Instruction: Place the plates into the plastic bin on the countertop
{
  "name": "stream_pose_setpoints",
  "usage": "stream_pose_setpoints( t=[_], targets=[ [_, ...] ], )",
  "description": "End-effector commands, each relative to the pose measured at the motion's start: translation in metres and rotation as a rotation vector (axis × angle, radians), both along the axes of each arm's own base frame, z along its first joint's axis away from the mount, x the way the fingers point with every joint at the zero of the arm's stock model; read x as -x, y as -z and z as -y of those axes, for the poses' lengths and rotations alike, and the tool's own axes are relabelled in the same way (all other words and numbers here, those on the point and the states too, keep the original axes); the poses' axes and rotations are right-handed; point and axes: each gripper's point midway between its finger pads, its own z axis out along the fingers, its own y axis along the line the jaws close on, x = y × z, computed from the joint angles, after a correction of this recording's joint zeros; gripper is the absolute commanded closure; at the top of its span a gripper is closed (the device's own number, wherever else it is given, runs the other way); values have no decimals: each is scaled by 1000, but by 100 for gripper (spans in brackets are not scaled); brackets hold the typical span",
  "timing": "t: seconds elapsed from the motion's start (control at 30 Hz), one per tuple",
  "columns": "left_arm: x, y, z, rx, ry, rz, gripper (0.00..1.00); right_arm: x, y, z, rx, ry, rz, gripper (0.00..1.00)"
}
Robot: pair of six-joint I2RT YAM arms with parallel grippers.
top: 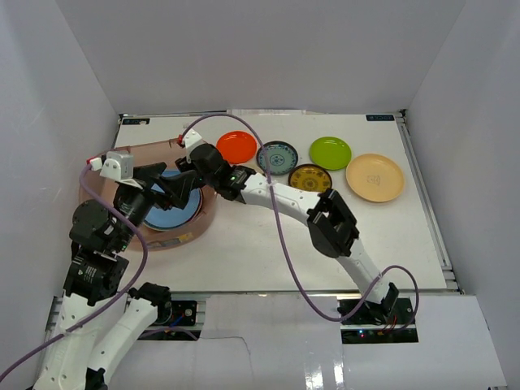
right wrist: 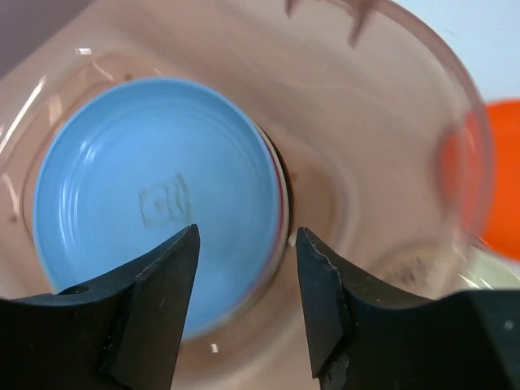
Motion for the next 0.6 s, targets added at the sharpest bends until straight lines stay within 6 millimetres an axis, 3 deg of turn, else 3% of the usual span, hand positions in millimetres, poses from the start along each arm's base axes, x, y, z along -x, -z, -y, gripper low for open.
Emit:
stream_pose_setpoints(
  t=[0.0,0.13,0.17,0.2,0.23,0.27,0.3,0.33,0.37,0.4,0.43,0.47,0.5,0.53,0.57],
  targets=[
    [2,8,0,-11,3,23,2,-1,-117,46,-162,61,116,43],
    [15,32,27,-22,166,7,2,-14,-108,145,-104,248,114,64],
    [17,45,33,-20,204,-2,2,-28,-128,193,-137,346,127,78],
    [24,52,45,-21,279,-7,2,-30,-84,231,-72,423,67,87],
    [28,59,50,-12,313,-18,2,-34,-71,261,-106,503,10,92],
    [28,73,55,-13,338,-27,2,-42,-48,331,-105,646,-36,92],
    [31,79,59,-13,363,-33,2,-41,-39,363,-128,714,-67,92],
    [33,85,61,-19,380,-35,2,-43,-37,393,-169,790,-63,90],
    [33,91,62,-28,383,-41,2,-44,-51,445,-239,922,-22,85],
    [36,101,65,-37,397,-49,2,-33,-23,480,-208,1021,-34,79],
    [37,104,65,-40,401,-51,2,-34,-21,523,-226,1129,-23,66],
    [41,106,68,-53,420,-50,2,-29,-27,541,-266,1173,-8,62],
    [43,103,68,-56,425,-40,2,-22,-13,559,-256,1222,-19,57],
    [44,104,70,-58,433,-39,2,-20,-10,589,-266,1301,-11,43],
    [46,103,71,-65,442,-32,2,-20,-6,599,-275,1328,-14,40]
  ],
)
